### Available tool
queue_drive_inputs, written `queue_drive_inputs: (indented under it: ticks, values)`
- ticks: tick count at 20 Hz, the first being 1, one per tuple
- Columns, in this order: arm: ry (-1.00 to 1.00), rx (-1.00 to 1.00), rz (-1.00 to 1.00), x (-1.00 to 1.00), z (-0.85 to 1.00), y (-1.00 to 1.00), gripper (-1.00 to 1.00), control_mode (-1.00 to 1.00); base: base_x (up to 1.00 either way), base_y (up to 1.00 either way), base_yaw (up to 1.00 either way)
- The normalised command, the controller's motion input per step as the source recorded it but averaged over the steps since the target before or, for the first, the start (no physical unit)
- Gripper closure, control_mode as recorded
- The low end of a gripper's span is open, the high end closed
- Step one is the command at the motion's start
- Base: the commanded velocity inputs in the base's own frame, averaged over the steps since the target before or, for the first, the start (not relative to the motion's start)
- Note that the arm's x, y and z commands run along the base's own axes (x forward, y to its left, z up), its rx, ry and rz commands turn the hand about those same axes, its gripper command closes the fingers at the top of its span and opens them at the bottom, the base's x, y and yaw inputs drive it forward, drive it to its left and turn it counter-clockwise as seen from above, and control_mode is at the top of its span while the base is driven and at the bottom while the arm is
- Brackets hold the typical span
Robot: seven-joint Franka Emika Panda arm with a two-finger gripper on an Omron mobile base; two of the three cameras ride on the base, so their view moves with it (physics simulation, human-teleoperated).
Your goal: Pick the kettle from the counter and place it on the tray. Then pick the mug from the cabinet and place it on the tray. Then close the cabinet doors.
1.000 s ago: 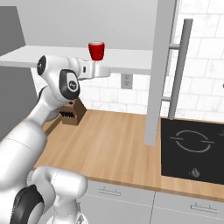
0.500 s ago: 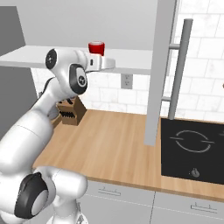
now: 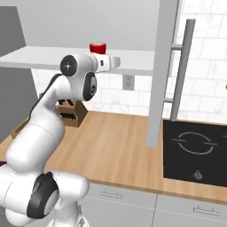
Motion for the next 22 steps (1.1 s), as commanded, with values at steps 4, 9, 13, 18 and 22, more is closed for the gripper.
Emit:
queue_drive_inputs:
  ticks: [4,9,13,18,22]
  values:
    - [-0.07,0.00,0.22,0.25,0.02,-0.04,-1.00,-1.00,0.00,0.00,0.00]
    - [-0.01,0.01,0.10,0.46,0.00,-0.06,-1.00,-1.00,0.00,0.00,0.00]
    - [0.00,0.00,0.03,0.53,0.00,0.00,-1.00,-1.00,0.00,0.00,0.00]
    - [0.00,0.00,0.09,0.15,0.02,0.01,-1.00,-1.00,0.00,0.00,0.00]
    - [-0.02,0.00,0.13,0.00,0.05,0.07,-1.00,-1.00,0.00,0.00,0.00]
